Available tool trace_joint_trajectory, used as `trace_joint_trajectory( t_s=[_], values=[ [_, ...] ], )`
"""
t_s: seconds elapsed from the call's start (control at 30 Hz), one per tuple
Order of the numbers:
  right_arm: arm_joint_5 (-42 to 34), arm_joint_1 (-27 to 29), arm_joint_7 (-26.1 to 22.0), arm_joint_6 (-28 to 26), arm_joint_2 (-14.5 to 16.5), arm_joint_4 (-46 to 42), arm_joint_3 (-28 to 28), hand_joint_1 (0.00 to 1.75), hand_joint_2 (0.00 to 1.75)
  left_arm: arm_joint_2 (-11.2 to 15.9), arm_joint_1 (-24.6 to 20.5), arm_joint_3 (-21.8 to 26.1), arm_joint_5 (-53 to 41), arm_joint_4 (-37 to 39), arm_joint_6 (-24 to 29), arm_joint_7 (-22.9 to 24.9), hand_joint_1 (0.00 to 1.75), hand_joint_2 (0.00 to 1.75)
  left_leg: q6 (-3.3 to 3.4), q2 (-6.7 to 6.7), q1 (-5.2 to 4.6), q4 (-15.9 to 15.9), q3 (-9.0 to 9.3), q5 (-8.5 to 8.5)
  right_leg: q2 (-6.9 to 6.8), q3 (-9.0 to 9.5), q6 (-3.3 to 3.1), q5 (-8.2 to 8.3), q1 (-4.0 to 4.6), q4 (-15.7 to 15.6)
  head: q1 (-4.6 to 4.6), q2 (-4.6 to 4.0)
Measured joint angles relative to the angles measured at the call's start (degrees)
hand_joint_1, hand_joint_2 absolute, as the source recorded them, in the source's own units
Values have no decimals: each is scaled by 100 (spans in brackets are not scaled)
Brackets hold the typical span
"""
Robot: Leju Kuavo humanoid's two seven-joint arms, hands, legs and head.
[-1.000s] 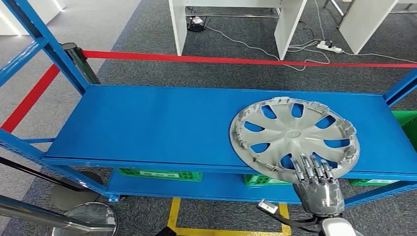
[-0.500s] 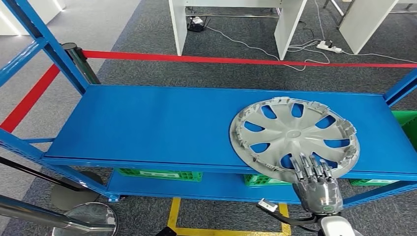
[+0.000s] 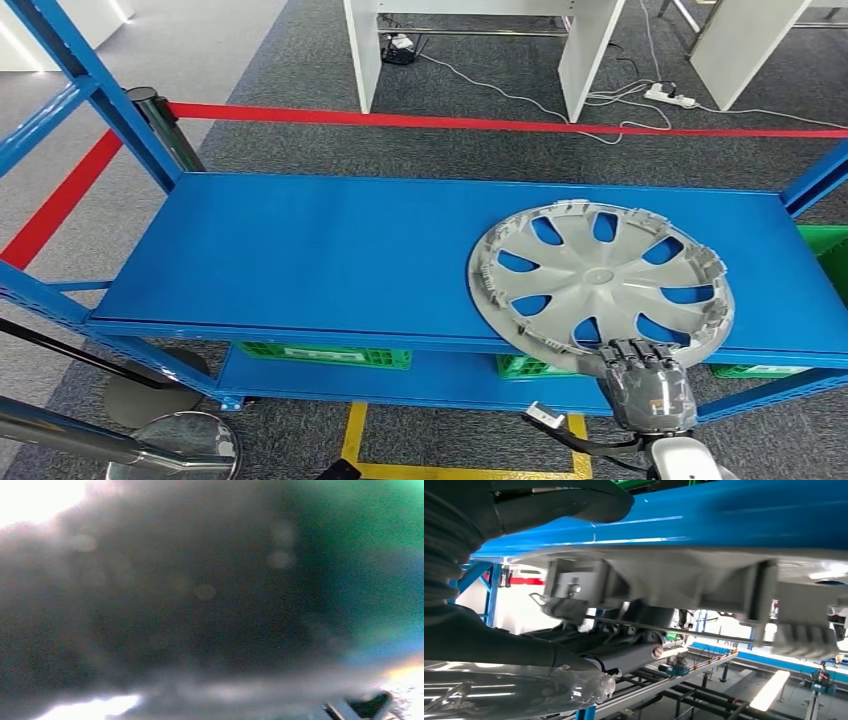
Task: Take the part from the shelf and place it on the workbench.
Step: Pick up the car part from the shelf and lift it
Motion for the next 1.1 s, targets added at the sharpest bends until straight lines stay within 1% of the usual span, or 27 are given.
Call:
trace_joint_trajectory(
  t_s=[0.1, 0.3, 0.4, 0.53, 0.6, 0.7, 0.8, 0.97, 1.03, 1.1],
  values=[
    [0, 22, 0, 14, 0, -50, 0, 175, 175, -1, 0, -8, 1, 0, 50, -94, 0, 175, 0, 0, 0, 0, 0, 0, 1, 0, 0, 0, 0, 0, 0, 0],
    [0, 170, 39, 76, -2, -238, 0, 175, 175, -1, 1, -9, 13, 0, 171, -436, 0, 175, 0, 0, 0, 0, -1, 0, 0, 0, 0, 0, 0, 0, 0, 0],
    [0, 275, 83, 89, -17, -354, -1, 175, 175, -1, 7, -13, 13, 0, 352, -718, 0, 175, 0, 0, 0, 0, -2, 0, 0, -1, 0, 0, 0, 0, -1, 0],
    [0, 467, 169, 116, -113, -606, -4, 175, 175, -3, 30, -14, 71, 0, 812, -1313, 0, 0, 0, 0, 0, 0, -3, 0, 0, -1, 0, 0, 0, 0, 0, 0],
    [0, 556, 189, 120, -171, -739, -4, 175, 175, -3, 43, -13, 146, 0, 855, -1537, 0, 0, 0, 0, 0, 0, -3, 0, 1, -1, 0, 0, 0, 0, 0, 0],
    [1, 648, 198, 98, -281, -956, -2, 175, 175, -1, 63, 0, 286, 0, 699, -1803, 0, 0, 0, 0, 0, 0, -4, 0, 1, -1, 0, 0, 0, 0, 1, 0],
    [0, 683, 243, 73, -412, -1189, 4, 175, 175, 4, 73, 14, 332, 0, 585, -1855, 0, 0, 0, 0, 0, 0, -3, 0, 1, -1, 0, 0, 0, 0, 1, 0],
    [0, 687, 280, 49, -587, -1499, 15, 175, 175, 7, 76, 19, 331, 0, 560, -1842, 0, 0, 0, 0, -1, 0, -3, 0, 0, 0, 0, 0, 0, 0, 1, 0],
    [0, 708, 123, -14, -637, -1666, -30, 175, 175, 7, 77, 19, 330, 0, 562, -1811, 0, 0, 0, 0, -1, 0, -3, 0, 0, 0, 0, 0, -1, 0, 1, 0],
    [0, 778, -346, -150, -623, -1905, -193, 175, 175, 7, 80, 19, 329, 0, 563, -1778, 0, 0, 0, 0, -1, 0, -3, 0, -1, -1, 0, 0, -1, 0, 1, 0]
  ],
)
